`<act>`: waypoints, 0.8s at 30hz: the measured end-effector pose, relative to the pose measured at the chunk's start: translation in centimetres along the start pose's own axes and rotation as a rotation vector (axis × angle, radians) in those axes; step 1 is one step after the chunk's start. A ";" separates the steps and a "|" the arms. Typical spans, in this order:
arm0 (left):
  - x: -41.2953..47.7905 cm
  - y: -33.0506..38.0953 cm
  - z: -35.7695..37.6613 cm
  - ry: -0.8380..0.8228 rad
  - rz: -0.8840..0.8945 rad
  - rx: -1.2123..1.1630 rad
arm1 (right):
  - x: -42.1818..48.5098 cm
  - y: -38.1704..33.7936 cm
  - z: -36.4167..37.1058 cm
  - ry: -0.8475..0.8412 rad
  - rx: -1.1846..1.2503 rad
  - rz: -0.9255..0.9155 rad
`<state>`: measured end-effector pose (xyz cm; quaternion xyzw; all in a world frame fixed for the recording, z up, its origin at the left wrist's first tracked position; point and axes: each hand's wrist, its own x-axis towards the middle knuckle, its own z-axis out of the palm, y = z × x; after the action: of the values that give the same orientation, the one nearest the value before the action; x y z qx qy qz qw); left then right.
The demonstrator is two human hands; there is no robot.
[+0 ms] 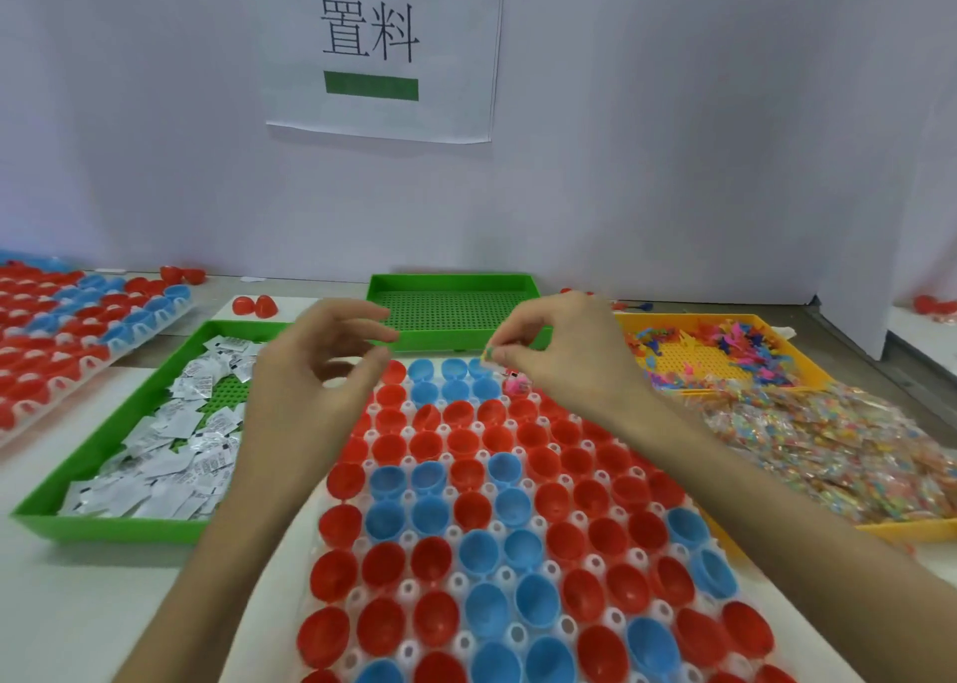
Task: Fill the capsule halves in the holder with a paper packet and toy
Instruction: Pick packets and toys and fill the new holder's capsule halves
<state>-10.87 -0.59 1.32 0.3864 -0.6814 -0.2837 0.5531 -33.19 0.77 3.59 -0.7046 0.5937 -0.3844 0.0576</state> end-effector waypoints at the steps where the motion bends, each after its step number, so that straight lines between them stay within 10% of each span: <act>1: 0.3 -0.5 -0.6 0.069 -0.037 0.032 | 0.5 0.6 0.8 -0.034 -0.045 0.003; 13: 1.5 -7.9 -6.5 -0.084 -0.548 0.814 | 1.4 3.1 5.1 -0.179 -0.193 0.070; 24: 1.2 -8.0 -6.1 0.044 -0.542 0.694 | 2.0 2.9 4.6 -0.279 -0.190 0.147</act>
<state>-3.34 -5.64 -3.17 0.7197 -0.5986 -0.1648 0.3106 -32.63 -3.54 -0.26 -0.7081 0.6634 -0.2199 0.1005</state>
